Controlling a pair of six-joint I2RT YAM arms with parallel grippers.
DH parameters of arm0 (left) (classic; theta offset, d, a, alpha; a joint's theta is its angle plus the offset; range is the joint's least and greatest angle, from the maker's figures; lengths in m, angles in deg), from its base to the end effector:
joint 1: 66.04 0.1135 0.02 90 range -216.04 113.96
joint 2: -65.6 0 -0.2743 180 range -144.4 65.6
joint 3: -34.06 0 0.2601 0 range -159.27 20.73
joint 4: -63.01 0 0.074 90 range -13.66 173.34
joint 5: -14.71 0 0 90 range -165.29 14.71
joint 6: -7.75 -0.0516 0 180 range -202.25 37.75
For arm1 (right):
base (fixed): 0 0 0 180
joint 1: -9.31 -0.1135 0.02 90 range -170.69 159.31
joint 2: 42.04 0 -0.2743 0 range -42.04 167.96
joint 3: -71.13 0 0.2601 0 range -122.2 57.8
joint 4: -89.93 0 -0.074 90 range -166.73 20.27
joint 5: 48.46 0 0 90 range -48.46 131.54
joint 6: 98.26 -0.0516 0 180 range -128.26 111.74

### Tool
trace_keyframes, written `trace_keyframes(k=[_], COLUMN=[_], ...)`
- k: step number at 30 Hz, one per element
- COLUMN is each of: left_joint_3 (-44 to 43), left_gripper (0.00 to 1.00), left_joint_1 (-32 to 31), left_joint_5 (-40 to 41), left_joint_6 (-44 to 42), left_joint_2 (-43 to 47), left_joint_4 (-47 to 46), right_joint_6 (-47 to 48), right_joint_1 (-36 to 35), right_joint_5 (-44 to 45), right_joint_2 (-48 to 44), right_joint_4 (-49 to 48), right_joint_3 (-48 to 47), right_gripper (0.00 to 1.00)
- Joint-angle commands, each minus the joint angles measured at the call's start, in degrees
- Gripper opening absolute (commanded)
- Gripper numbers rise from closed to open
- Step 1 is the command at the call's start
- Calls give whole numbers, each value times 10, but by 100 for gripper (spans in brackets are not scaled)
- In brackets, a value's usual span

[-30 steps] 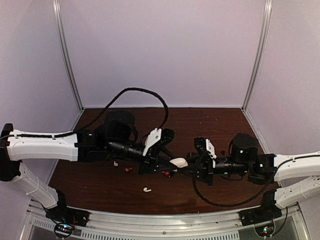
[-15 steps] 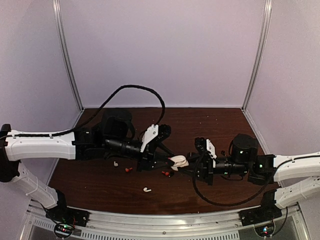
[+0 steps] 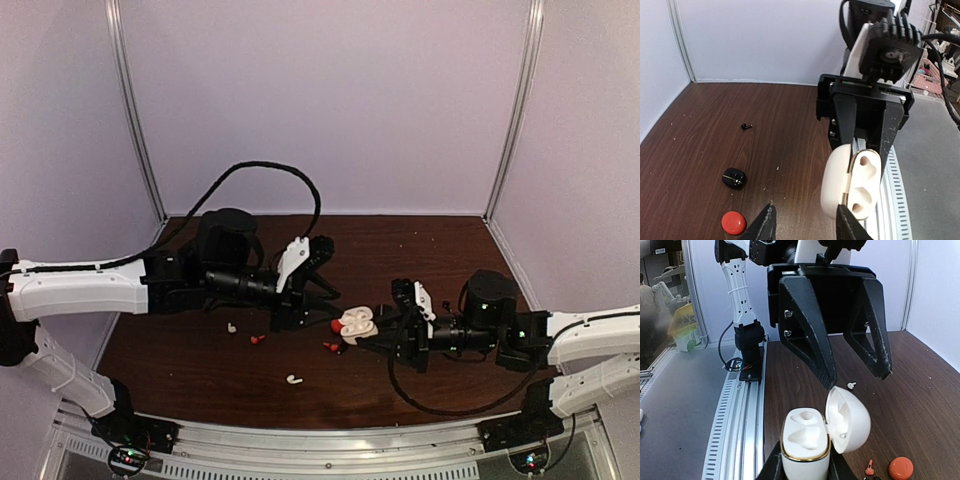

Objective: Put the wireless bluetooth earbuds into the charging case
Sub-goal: Open the charging case.

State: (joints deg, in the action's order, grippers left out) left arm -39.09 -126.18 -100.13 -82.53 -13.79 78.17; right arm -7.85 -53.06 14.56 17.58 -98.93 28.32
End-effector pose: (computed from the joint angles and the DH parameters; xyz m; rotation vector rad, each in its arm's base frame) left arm 0.1508 -0.3061 0.3108 1.2990 1.6183 -1.0901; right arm 0.0948 0.2315 0.2583 -1.2642 1.3472 1.1819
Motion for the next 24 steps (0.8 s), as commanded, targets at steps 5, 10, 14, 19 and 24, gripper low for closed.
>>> trace_keyframes(k=[5, 10, 14, 19, 24], left_joint_3=[36, 76, 116, 167, 118], left_gripper=[56, 58, 57, 59, 59], left_joint_1=[98, 139, 143, 59, 16], left_joint_5=[20, 69, 54, -6, -5], left_joint_6=[113, 165, 188, 134, 105], left_joint_2=[71, 105, 126, 170, 111], left_joint_4=[-49, -13, 26, -54, -66], right_joint_6=[-50, -72, -86, -87, -63], right_joint_1=[10, 22, 30, 33, 32], right_joint_5=[12, 9, 3, -6, -37], right_joint_2=[-35, -46, -47, -35, -3], right_joint_4=[-77, -103, -118, -145, -149], right_joint_3=[42, 61, 70, 81, 64], right_gripper=[3, 3, 3, 3, 3])
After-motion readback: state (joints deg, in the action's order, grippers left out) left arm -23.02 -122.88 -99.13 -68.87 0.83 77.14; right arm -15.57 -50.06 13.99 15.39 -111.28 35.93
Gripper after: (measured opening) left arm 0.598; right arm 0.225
